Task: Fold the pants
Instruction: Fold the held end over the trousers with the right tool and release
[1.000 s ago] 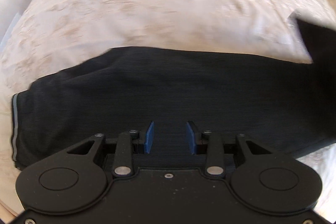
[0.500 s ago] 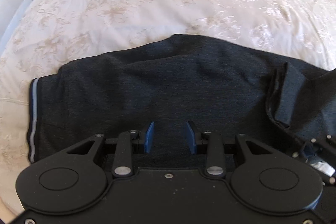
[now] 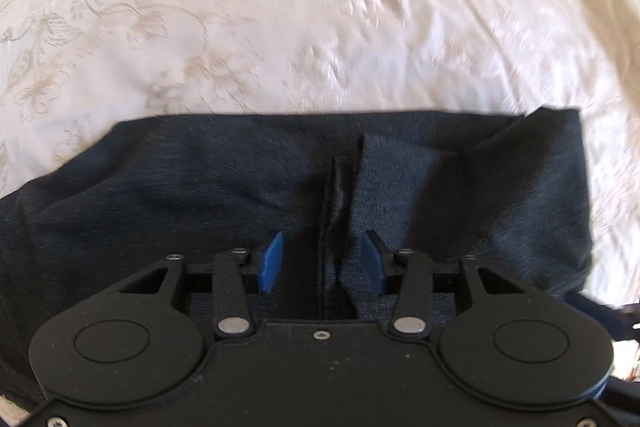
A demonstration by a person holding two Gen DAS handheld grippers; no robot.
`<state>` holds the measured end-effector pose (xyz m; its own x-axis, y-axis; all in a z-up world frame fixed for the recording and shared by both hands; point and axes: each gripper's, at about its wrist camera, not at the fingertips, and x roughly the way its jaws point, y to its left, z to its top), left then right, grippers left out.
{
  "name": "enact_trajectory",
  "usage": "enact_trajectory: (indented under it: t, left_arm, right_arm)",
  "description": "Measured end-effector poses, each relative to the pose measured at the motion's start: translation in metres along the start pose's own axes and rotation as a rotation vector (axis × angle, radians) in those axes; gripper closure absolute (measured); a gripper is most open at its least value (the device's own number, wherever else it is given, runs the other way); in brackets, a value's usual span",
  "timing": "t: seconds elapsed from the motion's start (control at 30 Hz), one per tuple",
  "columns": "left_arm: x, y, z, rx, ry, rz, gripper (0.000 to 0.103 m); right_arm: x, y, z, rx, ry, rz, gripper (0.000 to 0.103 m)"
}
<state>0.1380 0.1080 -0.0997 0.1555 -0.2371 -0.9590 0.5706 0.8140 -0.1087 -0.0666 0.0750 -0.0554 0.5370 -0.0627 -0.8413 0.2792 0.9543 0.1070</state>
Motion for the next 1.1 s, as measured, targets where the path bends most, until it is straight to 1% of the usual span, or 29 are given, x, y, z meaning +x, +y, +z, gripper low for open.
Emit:
enact_trajectory:
  t: [0.13, 0.2, 0.3, 0.33, 0.37, 0.4, 0.43, 0.47, 0.5, 0.53, 0.6, 0.67, 0.73, 0.77, 0.9, 0.97, 1.0, 1.03, 1.07, 1.1]
  left_arm:
    - [0.017, -0.009, 0.002, -0.008, 0.045, 0.000, 0.051]
    - [0.023, -0.015, 0.003, -0.003, 0.051, 0.002, 0.049]
    - [0.032, -0.024, 0.006, -0.010, 0.068, -0.005, 0.036]
    - [0.034, -0.026, 0.007, -0.021, 0.072, 0.000, 0.037]
    - [0.034, -0.027, 0.006, -0.035, 0.062, 0.007, 0.048]
    - [0.030, -0.028, 0.005, -0.055, 0.040, 0.015, 0.074]
    - [0.024, -0.026, 0.003, -0.085, 0.017, 0.004, 0.079]
    - [0.015, -0.023, -0.001, -0.138, -0.016, -0.021, 0.083]
    - [0.005, -0.017, -0.007, -0.190, -0.050, -0.030, 0.085]
    - [-0.006, -0.013, -0.014, -0.231, -0.088, -0.021, 0.085]
    - [-0.024, -0.007, -0.028, -0.282, -0.140, 0.026, 0.085]
    - [-0.032, -0.002, -0.040, -0.327, -0.146, 0.055, 0.085]
    - [-0.031, 0.002, -0.048, -0.342, -0.132, 0.055, 0.084]
    - [-0.030, 0.001, -0.051, -0.338, -0.130, 0.064, 0.084]
    - [-0.016, -0.006, -0.038, -0.314, -0.137, 0.103, 0.083]
    - [-0.009, -0.006, -0.034, -0.295, -0.136, 0.116, 0.082]
    - [-0.007, -0.007, -0.033, -0.279, -0.131, 0.124, 0.081]
    - [-0.005, -0.007, -0.032, -0.260, -0.129, 0.132, 0.080]
    - [-0.001, -0.007, -0.032, -0.237, -0.128, 0.139, 0.076]
    - [0.001, -0.007, -0.031, -0.213, -0.127, 0.145, 0.076]
  right_arm:
    - [-0.009, -0.029, -0.006, 0.046, 0.005, -0.022, 0.076]
    - [-0.010, -0.044, -0.005, 0.066, 0.017, -0.033, 0.076]
    - [-0.013, -0.066, -0.008, 0.068, 0.034, -0.047, 0.076]
    - [-0.013, -0.072, -0.009, 0.064, 0.039, -0.051, 0.076]
    - [-0.014, -0.077, -0.009, 0.060, 0.043, -0.051, 0.076]
    - [-0.014, -0.082, -0.006, 0.052, 0.045, -0.049, 0.076]
    - [-0.014, -0.085, -0.006, 0.042, 0.047, -0.049, 0.076]
    - [-0.016, -0.089, -0.005, 0.032, 0.047, -0.051, 0.076]
    - [-0.016, -0.093, -0.002, 0.028, 0.042, -0.049, 0.076]
    - [-0.015, -0.098, 0.001, 0.027, 0.035, -0.044, 0.076]
    - [-0.014, -0.106, 0.008, 0.032, 0.019, -0.031, 0.076]
    - [-0.012, -0.110, 0.018, 0.025, 0.000, -0.011, 0.076]
    - [-0.006, -0.112, 0.028, 0.015, -0.014, 0.015, 0.076]
    - [0.000, -0.112, 0.033, 0.006, -0.017, 0.037, 0.076]
    - [0.022, -0.105, 0.057, -0.066, -0.012, 0.138, 0.076]
    - [0.042, -0.101, 0.068, -0.097, 0.017, 0.177, 0.076]
    - [0.057, -0.104, 0.073, -0.094, 0.041, 0.174, 0.076]
    - [0.074, -0.108, 0.078, -0.075, 0.068, 0.152, 0.080]
    - [0.094, -0.117, 0.084, -0.046, 0.101, 0.119, 0.087]
    - [0.108, -0.126, 0.087, -0.023, 0.135, 0.087, 0.087]
